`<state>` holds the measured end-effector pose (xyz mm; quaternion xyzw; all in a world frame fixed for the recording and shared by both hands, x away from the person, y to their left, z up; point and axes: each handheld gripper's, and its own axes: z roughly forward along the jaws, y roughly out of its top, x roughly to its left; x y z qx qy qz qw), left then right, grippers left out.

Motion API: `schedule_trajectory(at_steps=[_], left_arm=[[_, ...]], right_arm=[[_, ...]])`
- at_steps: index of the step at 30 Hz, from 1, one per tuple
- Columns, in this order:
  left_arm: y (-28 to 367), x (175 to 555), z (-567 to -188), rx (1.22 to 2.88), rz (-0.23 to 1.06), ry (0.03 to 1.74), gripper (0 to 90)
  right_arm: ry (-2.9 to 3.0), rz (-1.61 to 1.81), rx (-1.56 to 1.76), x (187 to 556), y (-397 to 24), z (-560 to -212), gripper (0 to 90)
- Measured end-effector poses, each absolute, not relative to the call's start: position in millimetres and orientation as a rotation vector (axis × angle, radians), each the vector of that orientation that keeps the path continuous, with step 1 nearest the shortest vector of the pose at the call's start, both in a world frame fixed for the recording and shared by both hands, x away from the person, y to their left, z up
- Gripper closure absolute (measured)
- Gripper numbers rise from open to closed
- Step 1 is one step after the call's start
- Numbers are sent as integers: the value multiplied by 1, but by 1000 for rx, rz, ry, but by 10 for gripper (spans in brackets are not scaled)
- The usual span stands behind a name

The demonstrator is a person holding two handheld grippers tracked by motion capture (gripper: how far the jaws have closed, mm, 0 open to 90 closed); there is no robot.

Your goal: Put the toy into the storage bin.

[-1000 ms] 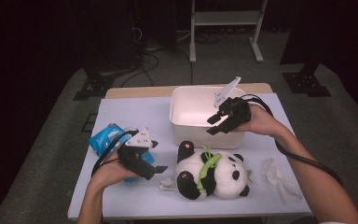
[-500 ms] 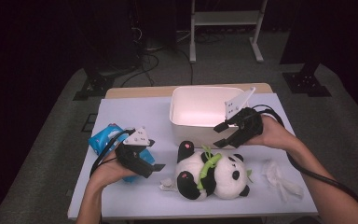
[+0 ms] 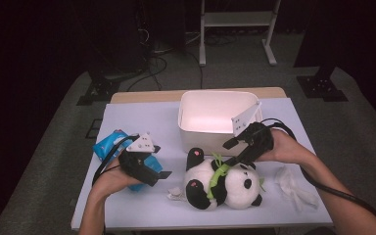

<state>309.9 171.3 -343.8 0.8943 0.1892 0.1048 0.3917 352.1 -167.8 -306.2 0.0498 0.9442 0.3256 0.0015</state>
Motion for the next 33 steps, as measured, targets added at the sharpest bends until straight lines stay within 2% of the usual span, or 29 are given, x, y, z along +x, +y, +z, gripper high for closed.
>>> schedule_trajectory(at_steps=[14,22,25,27,33], left_arm=[[169,308,-345,2282,263,478,97],[168,308,-345,2285,266,477,97],[168,309,-346,2286,264,483,97],[169,309,-346,2291,267,483,96],[170,309,-346,2289,269,488,97]], right_arm=[[3022,970,139,346,-165,-325,399],[3039,960,135,341,-166,-338,427],[3034,972,139,341,-167,-339,452],[3027,979,134,341,-168,-339,510],[3017,1005,117,337,-167,-340,606]])
